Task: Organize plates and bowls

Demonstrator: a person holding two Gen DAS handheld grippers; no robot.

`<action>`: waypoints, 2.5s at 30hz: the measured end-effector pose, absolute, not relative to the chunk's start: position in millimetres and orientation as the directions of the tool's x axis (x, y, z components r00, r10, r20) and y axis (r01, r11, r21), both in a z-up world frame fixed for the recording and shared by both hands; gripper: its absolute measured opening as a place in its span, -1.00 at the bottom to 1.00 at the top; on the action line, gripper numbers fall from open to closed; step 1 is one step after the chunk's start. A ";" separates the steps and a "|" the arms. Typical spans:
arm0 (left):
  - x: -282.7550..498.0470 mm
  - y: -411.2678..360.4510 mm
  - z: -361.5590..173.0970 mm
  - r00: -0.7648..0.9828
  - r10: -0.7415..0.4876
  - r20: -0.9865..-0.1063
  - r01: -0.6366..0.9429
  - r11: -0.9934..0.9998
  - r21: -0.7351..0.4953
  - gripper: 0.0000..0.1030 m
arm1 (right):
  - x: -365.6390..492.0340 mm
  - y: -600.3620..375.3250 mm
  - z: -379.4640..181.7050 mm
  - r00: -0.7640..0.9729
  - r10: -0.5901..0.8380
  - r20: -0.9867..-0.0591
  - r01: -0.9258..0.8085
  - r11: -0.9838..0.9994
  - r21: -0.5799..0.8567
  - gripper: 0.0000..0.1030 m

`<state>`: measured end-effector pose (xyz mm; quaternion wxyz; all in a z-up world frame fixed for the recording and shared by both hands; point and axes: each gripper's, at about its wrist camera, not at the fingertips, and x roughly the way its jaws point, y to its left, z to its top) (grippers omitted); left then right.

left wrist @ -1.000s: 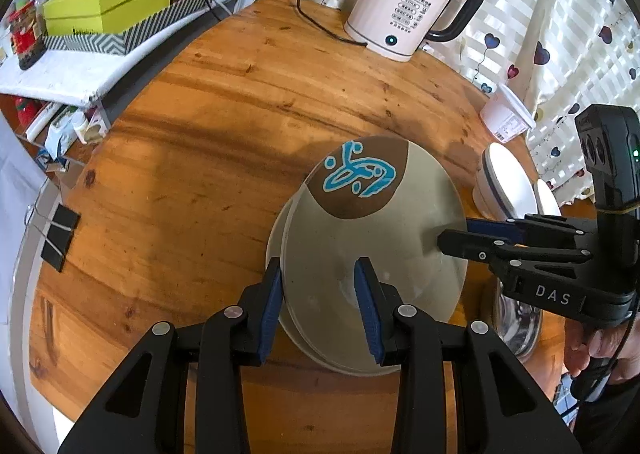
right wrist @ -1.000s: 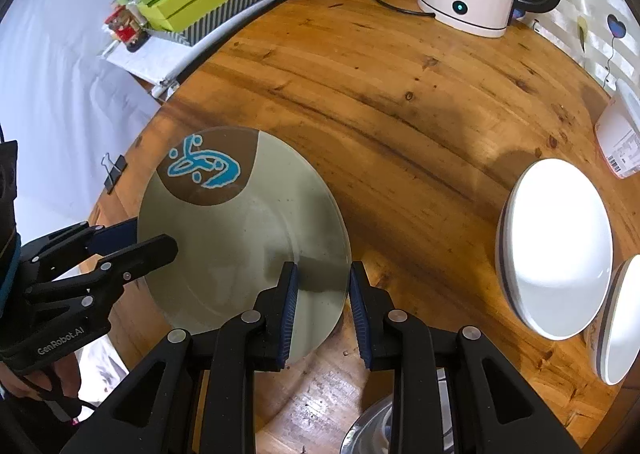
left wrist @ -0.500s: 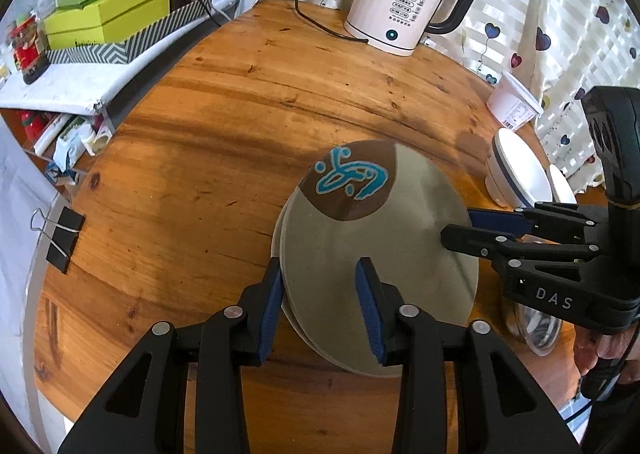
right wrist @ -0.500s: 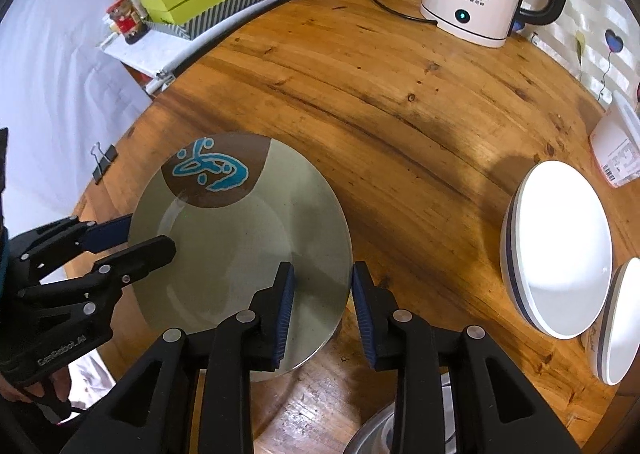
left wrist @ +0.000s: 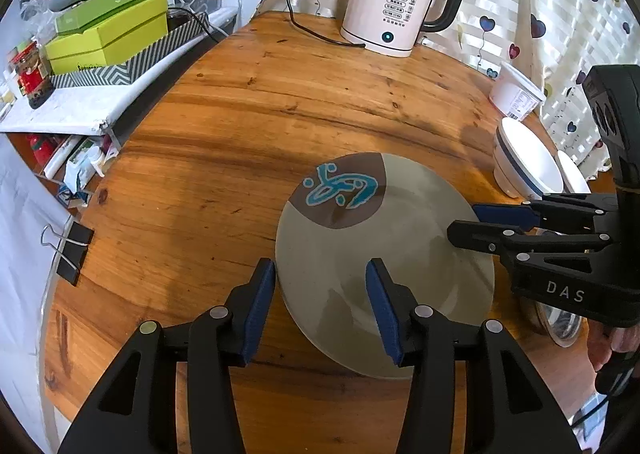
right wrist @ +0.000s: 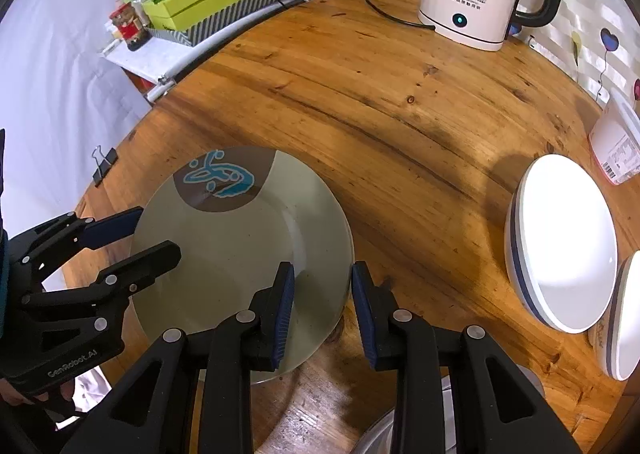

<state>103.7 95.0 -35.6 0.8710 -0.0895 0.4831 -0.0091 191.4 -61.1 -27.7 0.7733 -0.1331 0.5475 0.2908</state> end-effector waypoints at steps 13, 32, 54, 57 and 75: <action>100.2 111.0 -30.9 0.600 -0.115 -0.792 -0.105 0.970 -0.221 -0.06 | 188.5 -81.6 -19.1 0.269 0.373 -0.888 -0.554 0.814 0.174 -0.59; 94.9 102.8 -28.9 0.622 -0.125 -0.773 -0.076 0.973 -0.218 -0.06 | 187.2 -83.7 -23.4 0.269 0.382 -0.884 -0.547 0.816 0.186 -0.78; 66.0 87.9 -12.0 0.670 -0.080 -0.738 -0.055 0.986 -0.157 -0.06 | 136.6 -93.5 18.4 0.429 0.383 -0.818 -0.554 0.827 0.097 -0.29; 60.8 84.0 -9.8 0.674 -0.084 -0.734 -0.048 0.987 -0.157 -0.06 | 127.3 -95.5 21.3 0.446 0.383 -0.809 -0.549 0.831 0.091 -0.28; 30.4 62.2 0.4 0.680 -0.081 -0.729 -0.034 0.989 -0.142 -0.06 | 75.0 -115.0 23.7 0.471 0.422 -0.775 -0.548 0.828 0.117 -0.24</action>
